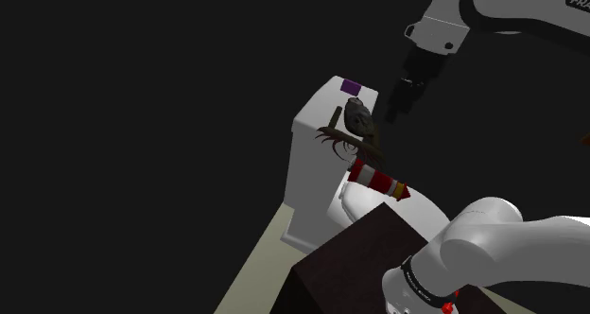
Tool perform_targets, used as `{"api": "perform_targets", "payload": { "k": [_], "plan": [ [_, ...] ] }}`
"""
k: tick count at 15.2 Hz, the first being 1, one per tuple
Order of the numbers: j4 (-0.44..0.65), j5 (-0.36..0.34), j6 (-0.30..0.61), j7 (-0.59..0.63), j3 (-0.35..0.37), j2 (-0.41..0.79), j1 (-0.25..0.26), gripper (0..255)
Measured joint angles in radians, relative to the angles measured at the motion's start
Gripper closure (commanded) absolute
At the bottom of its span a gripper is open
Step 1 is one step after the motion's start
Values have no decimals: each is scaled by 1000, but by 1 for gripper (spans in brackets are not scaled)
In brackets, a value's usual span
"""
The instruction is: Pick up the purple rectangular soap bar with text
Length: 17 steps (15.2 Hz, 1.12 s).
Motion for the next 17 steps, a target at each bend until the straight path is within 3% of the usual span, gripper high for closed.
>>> {"api": "perform_targets", "payload": {
  "k": [9, 17],
  "plan": [
    [70, -56, 129, -97, -96, 190, -37, 0],
    [243, -70, 215, -207, -196, 436, -68, 0]
  ]
}}
